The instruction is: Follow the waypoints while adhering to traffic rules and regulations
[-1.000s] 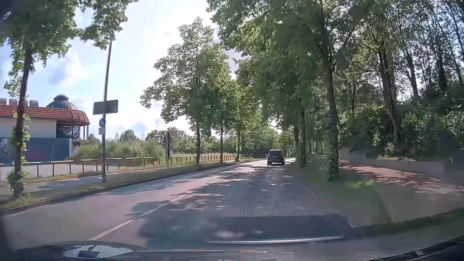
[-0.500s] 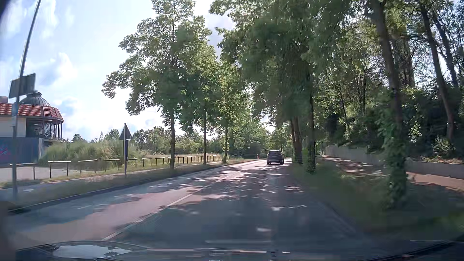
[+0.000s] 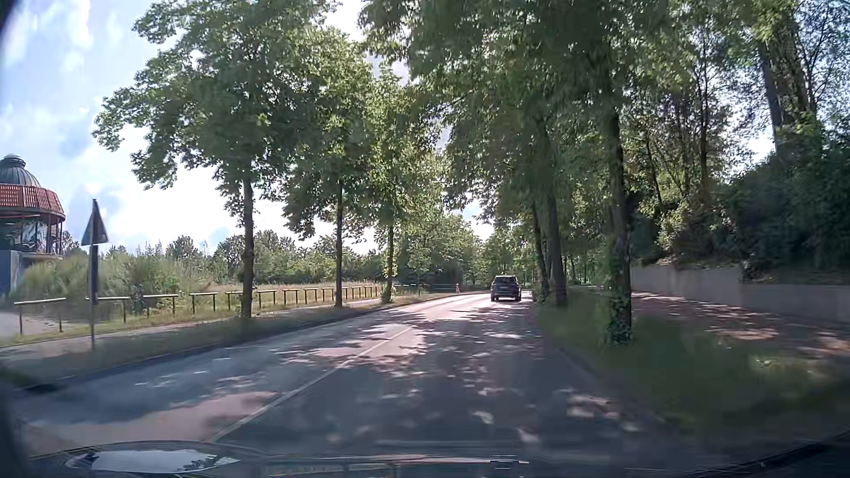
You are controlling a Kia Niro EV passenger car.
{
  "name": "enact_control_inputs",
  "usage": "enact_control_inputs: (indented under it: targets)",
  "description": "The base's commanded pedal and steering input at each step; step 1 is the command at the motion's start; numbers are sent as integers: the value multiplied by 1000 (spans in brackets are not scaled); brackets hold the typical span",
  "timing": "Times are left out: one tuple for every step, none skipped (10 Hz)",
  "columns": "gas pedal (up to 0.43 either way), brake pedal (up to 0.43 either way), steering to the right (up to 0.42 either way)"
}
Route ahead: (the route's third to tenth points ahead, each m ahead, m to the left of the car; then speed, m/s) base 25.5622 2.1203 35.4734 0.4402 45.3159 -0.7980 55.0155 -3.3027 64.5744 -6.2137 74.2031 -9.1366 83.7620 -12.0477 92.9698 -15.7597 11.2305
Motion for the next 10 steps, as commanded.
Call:
enact_control_inputs:
  targets:
    - [87,12,17]
    - [87,12,16]
    - [87,12,16]
    - [87,12,17]
    - [87,12,18]
    - [87,12,19]
    - [87,12,25]
    - [87,12,31]
    - [87,12,35]
    - [87,12,35]
